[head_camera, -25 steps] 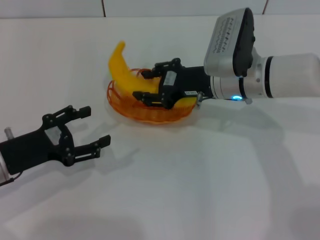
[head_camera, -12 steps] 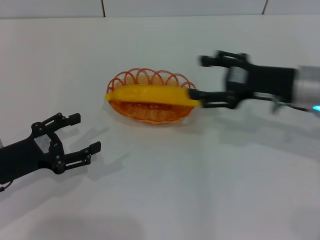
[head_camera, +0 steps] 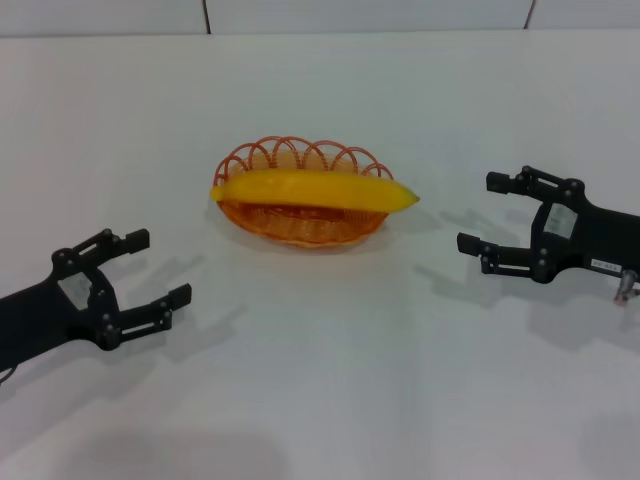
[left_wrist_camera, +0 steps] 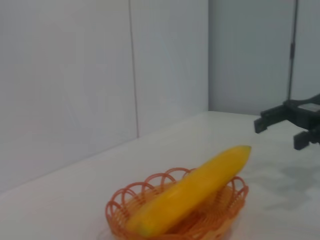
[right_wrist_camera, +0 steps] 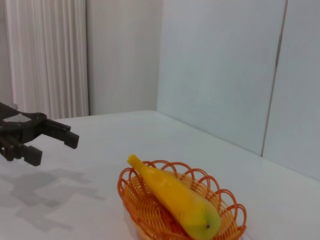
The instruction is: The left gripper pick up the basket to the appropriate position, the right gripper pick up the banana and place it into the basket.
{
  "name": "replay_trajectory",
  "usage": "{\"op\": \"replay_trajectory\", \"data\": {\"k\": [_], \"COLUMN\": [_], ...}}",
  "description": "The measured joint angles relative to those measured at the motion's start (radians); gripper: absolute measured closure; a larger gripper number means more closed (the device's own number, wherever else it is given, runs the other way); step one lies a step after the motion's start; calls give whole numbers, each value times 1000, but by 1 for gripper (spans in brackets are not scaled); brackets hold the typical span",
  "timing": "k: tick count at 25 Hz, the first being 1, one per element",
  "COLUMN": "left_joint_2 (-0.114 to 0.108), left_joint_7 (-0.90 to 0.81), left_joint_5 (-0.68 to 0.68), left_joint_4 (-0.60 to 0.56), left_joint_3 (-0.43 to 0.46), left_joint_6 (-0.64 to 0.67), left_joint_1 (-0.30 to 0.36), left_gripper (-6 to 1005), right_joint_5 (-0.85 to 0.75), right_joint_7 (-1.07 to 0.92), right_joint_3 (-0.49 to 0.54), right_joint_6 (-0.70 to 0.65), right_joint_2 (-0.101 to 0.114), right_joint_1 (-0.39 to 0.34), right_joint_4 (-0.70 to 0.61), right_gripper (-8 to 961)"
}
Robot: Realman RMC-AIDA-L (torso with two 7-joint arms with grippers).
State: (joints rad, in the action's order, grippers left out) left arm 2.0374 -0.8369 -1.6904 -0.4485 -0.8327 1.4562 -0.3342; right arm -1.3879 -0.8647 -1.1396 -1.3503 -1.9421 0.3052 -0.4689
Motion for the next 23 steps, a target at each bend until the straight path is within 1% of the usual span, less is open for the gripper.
{"op": "replay_trajectory", "data": {"k": [16, 23], "left_joint_2": [4, 6], "left_joint_7": [23, 24], "left_joint_5": [0, 0], "left_joint_4": [7, 7], "left_joint_3": [9, 11], "left_joint_6": [0, 0], "left_joint_1": [-7, -10], "left_gripper": [108, 108], "right_joint_5": [0, -2], "right_joint_7": [-1, -3], "right_joint_3": [-5, -7], "right_joint_6": [5, 21], "right_joint_2": [-8, -17], "right_joint_1": [19, 28], "right_joint_4": [10, 10], "right_gripper": [65, 65]}}
